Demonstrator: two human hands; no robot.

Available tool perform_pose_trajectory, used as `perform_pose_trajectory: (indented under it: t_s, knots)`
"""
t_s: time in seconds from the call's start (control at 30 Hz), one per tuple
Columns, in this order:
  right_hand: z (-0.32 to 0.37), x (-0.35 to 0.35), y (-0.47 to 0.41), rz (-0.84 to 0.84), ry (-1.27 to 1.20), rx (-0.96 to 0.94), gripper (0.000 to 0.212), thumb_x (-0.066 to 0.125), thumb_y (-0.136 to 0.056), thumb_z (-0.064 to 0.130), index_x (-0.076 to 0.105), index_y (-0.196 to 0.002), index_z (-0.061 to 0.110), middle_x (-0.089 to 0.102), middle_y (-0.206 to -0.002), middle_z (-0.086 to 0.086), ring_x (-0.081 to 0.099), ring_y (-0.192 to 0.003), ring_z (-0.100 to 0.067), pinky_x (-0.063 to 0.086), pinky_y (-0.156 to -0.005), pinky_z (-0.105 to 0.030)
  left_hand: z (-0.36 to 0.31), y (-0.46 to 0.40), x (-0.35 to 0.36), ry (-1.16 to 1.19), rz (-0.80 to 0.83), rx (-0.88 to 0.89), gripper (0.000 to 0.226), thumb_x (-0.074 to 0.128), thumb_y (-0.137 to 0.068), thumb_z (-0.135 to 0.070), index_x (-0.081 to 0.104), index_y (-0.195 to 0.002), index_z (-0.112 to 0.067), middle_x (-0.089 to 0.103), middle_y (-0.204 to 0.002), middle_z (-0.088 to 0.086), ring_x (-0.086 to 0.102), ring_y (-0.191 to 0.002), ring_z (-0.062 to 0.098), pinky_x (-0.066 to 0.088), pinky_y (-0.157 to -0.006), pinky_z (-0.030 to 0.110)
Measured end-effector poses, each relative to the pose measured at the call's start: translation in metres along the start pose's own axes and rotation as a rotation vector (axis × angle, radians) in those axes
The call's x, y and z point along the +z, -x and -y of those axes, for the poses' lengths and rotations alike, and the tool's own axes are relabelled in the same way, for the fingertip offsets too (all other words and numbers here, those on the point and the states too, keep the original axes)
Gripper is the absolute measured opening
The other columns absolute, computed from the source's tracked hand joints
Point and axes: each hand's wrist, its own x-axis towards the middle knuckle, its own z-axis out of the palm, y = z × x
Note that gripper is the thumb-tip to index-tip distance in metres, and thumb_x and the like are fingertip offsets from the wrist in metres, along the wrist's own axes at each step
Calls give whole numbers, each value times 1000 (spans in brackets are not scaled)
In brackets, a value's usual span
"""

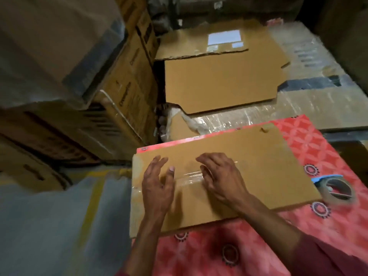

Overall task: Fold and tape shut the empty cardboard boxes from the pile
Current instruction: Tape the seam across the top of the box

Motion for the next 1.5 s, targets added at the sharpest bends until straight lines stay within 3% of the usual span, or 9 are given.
perform_pose_trajectory:
  t_s: [0.2, 0.4, 0.5, 0.6, 0.9, 1.03, 1.17, 1.33, 1.5]
  knots:
    - [85, 84, 3, 169, -3, -123, 37, 58, -98, 27, 67, -133, 17, 61, -145, 0, 54, -137, -25, 46, -107, -44, 84, 5, -87, 727, -181, -541, 56, 44, -91, -77, 73, -116, -37, 73, -125, -16, 63, -126, 5, 43, -117, 46]
    - [118, 120, 13, 324, 106, -154, 48, 44, -105, 38, 57, -145, 15, 46, -159, -1, 33, -153, -22, 40, -113, -52, 106, 12, -86, 1146, 87, -595, 88, 21, -85, -74, 44, -152, -22, 57, -147, -14, 58, -124, -9, 48, -105, 19]
    - [122, 125, 17, 359, 171, -193, 51, 42, -106, 41, 55, -147, 13, 43, -161, -2, 28, -155, -22, 35, -116, -51, 121, 17, -72, 1171, 255, -623, 93, 38, -77, -98, 45, -152, -45, 40, -163, -15, 34, -152, 9, 21, -129, 45]
    - [125, 126, 16, 381, 216, -211, 53, 41, -106, 43, 56, -147, 12, 44, -160, -3, 27, -156, -23, 34, -118, -51, 154, 39, -45, 1265, 291, -697, 98, 35, -80, -97, 32, -161, -40, 34, -167, -12, 30, -155, 14, 19, -130, 48]
    - [130, 126, 16, 411, 238, -186, 52, 42, -106, 41, 55, -148, 14, 40, -163, 0, 20, -158, -19, 32, -118, -57, 138, 19, -77, 1164, 270, -641, 119, 25, -67, -105, 26, -164, -36, 22, -170, -17, 18, -157, 6, 12, -131, 45]
    - [128, 126, 16, 406, 253, -210, 48, 40, -106, 42, 60, -145, 22, 37, -165, -6, 25, -156, -26, 34, -115, -56, 132, 21, -60, 849, 358, -581, 118, 12, -66, -107, 12, -165, -42, 7, -172, -20, 7, -156, -2, 6, -129, 33]
    - [128, 125, 17, 415, 267, -196, 49, 36, -108, 45, 60, -145, 25, 36, -165, -10, 27, -154, -29, 35, -115, -56, 161, 40, -51, 837, 484, -730, 98, 26, -75, -103, 36, -156, -49, 44, -162, -11, 43, -149, 19, 34, -122, 50]
    - [124, 117, 12, 410, 82, -201, 42, 43, -106, 35, 64, -140, 20, 43, -160, -11, 36, -149, -32, 35, -116, -54, 123, 35, -80, 425, 60, -687, 65, 45, -100, -69, 49, -153, -31, 49, -158, -4, 45, -145, 18, 35, -120, 35]
    - [72, 58, 3, 429, 78, -196, 43, 48, -104, 38, 65, -137, 17, 54, -151, -5, 48, -136, -26, 39, -113, -40, 36, 47, -61, 215, -137, -160, 46, 55, -99, -43, 61, -139, -23, 58, -148, 0, 50, -139, 18, 41, -114, 35]
